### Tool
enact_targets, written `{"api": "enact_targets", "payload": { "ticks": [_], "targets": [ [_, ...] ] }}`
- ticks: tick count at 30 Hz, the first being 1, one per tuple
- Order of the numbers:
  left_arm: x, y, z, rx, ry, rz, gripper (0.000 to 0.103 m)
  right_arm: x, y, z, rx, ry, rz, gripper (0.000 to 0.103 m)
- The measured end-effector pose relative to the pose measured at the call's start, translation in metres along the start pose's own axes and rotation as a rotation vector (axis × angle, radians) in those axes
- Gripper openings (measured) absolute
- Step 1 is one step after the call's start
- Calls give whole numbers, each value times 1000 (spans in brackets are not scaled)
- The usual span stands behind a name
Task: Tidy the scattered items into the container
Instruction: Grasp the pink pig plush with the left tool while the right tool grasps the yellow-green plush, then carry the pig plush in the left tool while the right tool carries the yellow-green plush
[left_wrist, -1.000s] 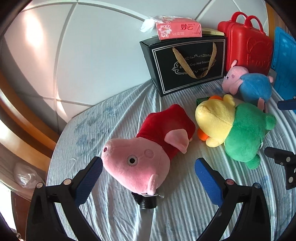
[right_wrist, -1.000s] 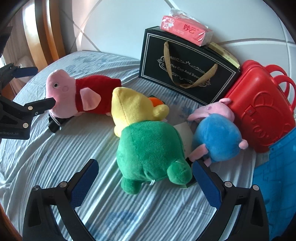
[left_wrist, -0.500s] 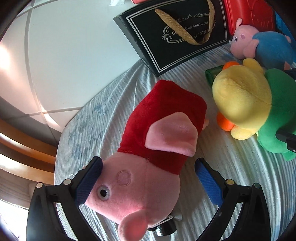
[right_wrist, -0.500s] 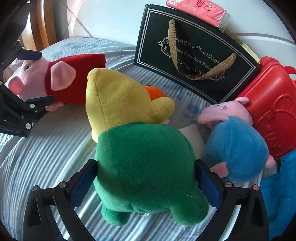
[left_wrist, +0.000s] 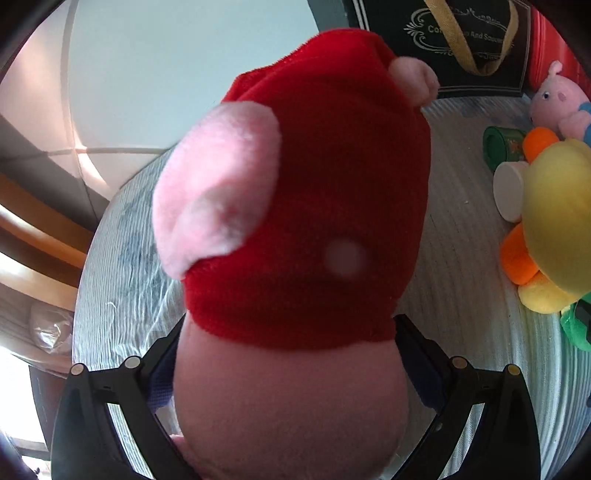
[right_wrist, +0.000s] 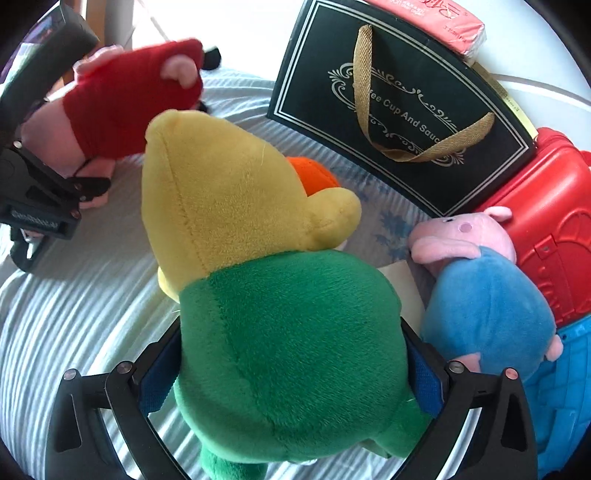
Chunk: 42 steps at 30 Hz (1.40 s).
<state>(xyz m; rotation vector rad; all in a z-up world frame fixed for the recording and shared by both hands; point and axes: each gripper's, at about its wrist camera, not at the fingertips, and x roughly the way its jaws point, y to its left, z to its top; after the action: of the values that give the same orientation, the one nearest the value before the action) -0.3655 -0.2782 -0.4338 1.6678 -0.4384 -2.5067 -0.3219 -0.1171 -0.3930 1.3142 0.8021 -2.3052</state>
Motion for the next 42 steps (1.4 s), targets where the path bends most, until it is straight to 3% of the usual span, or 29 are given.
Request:
{"api": "enact_targets", "payload": {
  "ticks": [2,4,7,10,17,26,35,42],
  "targets": [
    [-2,4,-5,-24,0,-15,97,5,4,-2,-11,13,-16,103],
    [-5,9,-11,-55,0,-21,78,7,4,-3,-8,27,-19,103],
    [-12,18,-19,-123,0,-55,72,5,3,-5,7,40,-21,103],
    [-23,19,-27,-137,-15,-66,69,-1,3,-10,25,34,-27,94],
    [-57,15,-55,-181,-50,-87,68,-23,2,-35,72,24,-2,82],
    [-116,-11,-102,-179,-81,-115,68,-54,14,-90,105,62,71,82],
    [-149,-38,-161,-145,-48,-142,68,-88,29,-161,118,107,141,82],
    [-177,-50,-209,-149,-22,-152,68,-120,17,-210,171,108,181,82]
  ]
}}
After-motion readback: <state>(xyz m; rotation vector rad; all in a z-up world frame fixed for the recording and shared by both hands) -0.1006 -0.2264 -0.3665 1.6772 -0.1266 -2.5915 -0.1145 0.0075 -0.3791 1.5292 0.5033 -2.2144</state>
